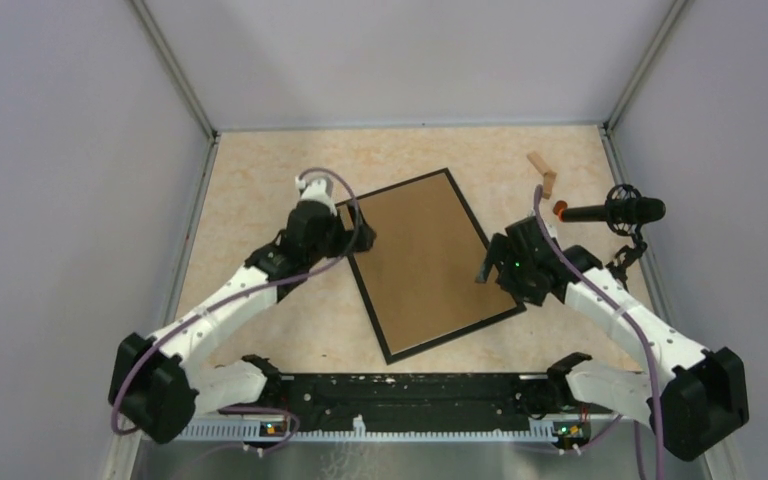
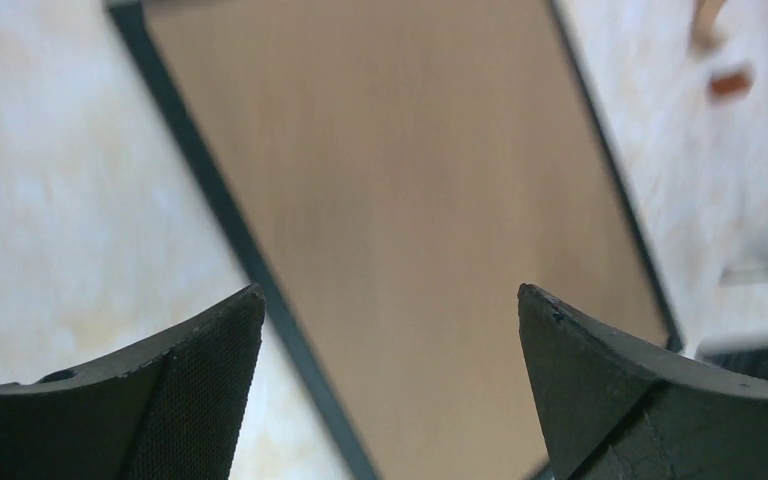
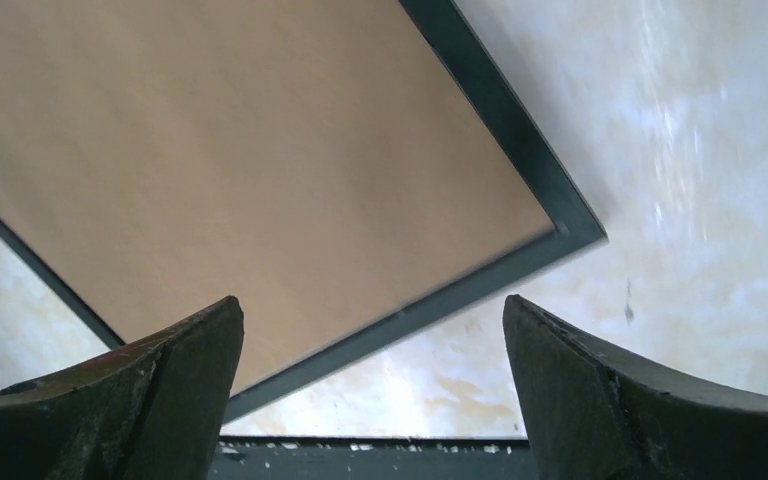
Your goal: Put the photo into the frame
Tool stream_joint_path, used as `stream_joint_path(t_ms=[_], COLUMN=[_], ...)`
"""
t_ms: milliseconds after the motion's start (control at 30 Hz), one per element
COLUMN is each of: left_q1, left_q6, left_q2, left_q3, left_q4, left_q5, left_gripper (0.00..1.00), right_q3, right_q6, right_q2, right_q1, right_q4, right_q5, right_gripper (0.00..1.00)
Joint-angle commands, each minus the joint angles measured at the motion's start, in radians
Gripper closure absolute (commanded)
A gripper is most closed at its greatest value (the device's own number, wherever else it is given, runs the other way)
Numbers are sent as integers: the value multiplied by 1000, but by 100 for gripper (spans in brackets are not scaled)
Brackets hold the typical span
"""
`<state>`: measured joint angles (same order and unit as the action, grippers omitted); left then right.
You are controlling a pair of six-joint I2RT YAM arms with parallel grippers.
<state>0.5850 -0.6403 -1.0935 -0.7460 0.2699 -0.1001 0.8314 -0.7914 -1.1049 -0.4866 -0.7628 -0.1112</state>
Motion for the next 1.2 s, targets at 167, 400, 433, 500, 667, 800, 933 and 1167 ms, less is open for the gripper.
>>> stream_joint_path(t_ms=[167, 400, 433, 500, 667, 800, 933, 1167], left_q1=[-178, -223, -234, -247, -290, -348, -362, -361], left_q6=[299, 473, 477, 486, 433, 287, 197, 124], left_q2=[-644, -1011, -1053, -1121, -1191, -1185, -1115, -730], left_q3=[-582, -947, -991, -1066, -1072, -972, -833, -299], left_q4=[-297, -189, -163, -109, -47, -68, -32, -112], left_q5=[121, 262, 296, 325, 443, 571, 614, 544], left_gripper=[1, 1, 1, 1, 1, 1, 1, 1], right_q3=[-289, -395, -403, -410, -393, -352, -275, -37], right_q6=[-264, -297, -296, -295, -291, -267, -176, 158], right_q2=[188, 168, 162, 142, 84, 37, -65, -378], right_q1=[-6, -6, -5, -4, -4, -3, 13, 209], right_q4=[41, 208, 225, 262, 318, 345, 375, 472], right_q5=[73, 146, 146, 158, 162, 136, 91, 185], right_gripper=[1, 1, 1, 1, 1, 1, 1, 1])
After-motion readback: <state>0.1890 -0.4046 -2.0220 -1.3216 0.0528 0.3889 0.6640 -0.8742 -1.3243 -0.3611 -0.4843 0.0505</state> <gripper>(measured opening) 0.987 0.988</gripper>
